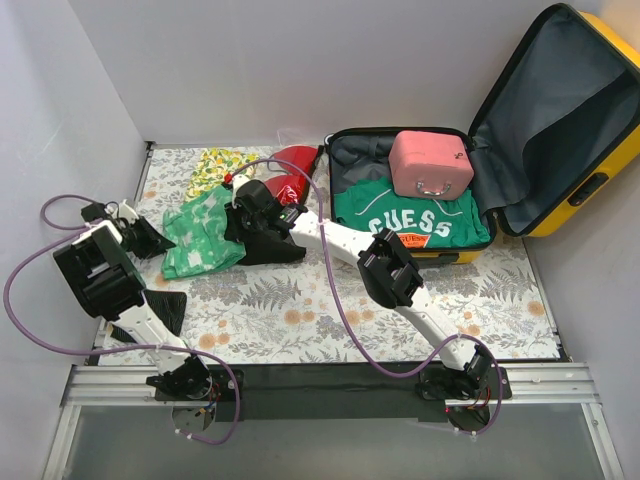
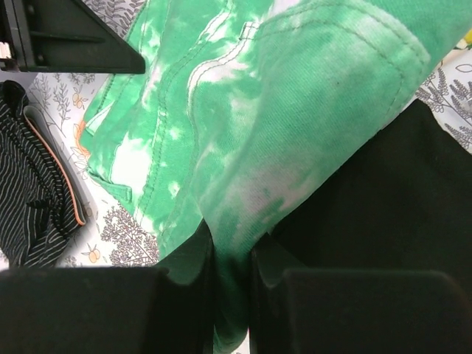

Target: Pack the luggage

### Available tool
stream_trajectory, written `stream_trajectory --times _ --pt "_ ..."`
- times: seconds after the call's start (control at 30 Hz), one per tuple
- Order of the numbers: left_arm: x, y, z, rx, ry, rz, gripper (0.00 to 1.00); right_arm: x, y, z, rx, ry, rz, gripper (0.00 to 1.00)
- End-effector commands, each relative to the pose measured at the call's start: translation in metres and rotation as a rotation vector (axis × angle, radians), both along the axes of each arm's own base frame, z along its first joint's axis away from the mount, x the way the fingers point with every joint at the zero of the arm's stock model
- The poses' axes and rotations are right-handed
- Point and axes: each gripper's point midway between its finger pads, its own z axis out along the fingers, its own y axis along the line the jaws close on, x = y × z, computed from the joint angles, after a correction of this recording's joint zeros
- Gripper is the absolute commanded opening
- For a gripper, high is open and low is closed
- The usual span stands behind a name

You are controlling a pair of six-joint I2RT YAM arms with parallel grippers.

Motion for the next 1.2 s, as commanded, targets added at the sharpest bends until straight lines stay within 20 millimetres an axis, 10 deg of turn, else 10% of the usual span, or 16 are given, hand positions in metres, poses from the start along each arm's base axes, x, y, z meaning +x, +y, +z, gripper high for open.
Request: stream_trajectory --times 0.0,0.23,0.43,0.73,0.77,0.83,0.97,1.17 --pt "0.007 -0.012 0.043 -0.025 -0.073 -0.004 0.00 0.013 0.017 0.073 0.136 -0.151 -0.002 0.01" --pt "0.028 -0.010 0.146 0.049 -0.297 -0.022 0.00 0.030 -0.004 0.154 0.168 -0.352 -0.043 0.01" --pt "0.042 -0.045 0.220 0.086 -0.435 -0.105 0.00 0.055 -0.070 0.224 0.155 -0.493 -0.126 0.01" --pt "0.077 -0.199 0.299 0.028 -0.610 -0.330 0.00 0.075 -0.240 0.282 0.065 -0.589 -0.280 0.01" --pt "0.077 -0.230 0.300 0.010 -0.618 -0.373 0.00 0.072 -0.255 0.257 0.019 -0.546 -0.274 0.01" --pt "0.081 -0.272 0.301 -0.001 -0.630 -0.426 0.00 0.072 -0.310 0.272 0.000 -0.577 -0.350 0.01" --pt "0.065 -0.378 0.283 -0.056 -0.628 -0.581 0.00 0.066 -0.387 0.242 -0.115 -0.571 -0.413 0.01" --pt "0.052 -0.480 0.240 -0.114 -0.600 -0.696 0.00 0.063 -0.480 0.212 -0.237 -0.569 -0.534 0.01"
